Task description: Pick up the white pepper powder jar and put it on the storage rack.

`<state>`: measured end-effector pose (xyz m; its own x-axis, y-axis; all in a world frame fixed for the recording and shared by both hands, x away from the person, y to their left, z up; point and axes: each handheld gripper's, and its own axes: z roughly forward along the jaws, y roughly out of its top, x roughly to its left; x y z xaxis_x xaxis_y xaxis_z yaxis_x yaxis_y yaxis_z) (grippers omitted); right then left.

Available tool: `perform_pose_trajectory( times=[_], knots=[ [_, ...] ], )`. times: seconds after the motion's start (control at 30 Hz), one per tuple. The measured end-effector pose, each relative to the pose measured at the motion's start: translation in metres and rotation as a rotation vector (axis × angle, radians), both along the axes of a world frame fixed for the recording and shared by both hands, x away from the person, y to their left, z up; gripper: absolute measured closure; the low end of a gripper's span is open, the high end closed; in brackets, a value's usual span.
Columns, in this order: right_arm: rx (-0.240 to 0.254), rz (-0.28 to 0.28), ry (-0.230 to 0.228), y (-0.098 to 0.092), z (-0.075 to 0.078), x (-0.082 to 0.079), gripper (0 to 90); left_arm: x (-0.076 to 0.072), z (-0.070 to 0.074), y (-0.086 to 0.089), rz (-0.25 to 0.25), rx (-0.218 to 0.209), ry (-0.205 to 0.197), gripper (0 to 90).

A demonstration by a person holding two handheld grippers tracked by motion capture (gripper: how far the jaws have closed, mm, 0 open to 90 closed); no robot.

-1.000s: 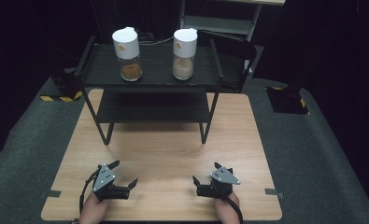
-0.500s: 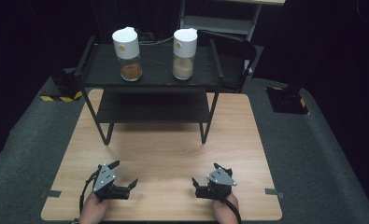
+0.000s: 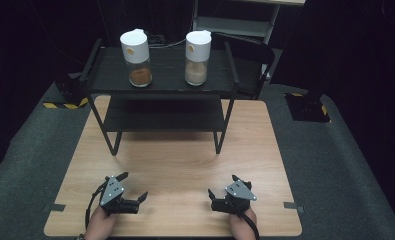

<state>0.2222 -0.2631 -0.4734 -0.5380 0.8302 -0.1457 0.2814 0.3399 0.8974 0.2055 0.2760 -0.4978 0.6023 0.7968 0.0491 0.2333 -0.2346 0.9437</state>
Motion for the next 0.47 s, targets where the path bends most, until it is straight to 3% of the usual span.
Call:
perform_pose_trajectory(
  times=[0.2,0.33,0.47],
  knots=[
    [-0.002,-0.003,-0.006,0.0011,-0.0006,-0.0011,0.1,-0.0008,-0.0023,0.0027,0.006,-0.023,-0.003,0.5],
    [-0.008,-0.004,-0.013,0.0021,-0.001,-0.0019,0.1,-0.0018,-0.002,-0.0008,0.045,-0.038,0.01,0.5],
    [-0.009,-0.016,-0.019,0.004,-0.0017,-0.0036,0.1,-0.0036,-0.0035,-0.0012,0.044,-0.035,-0.006,0.5]
  ],
)
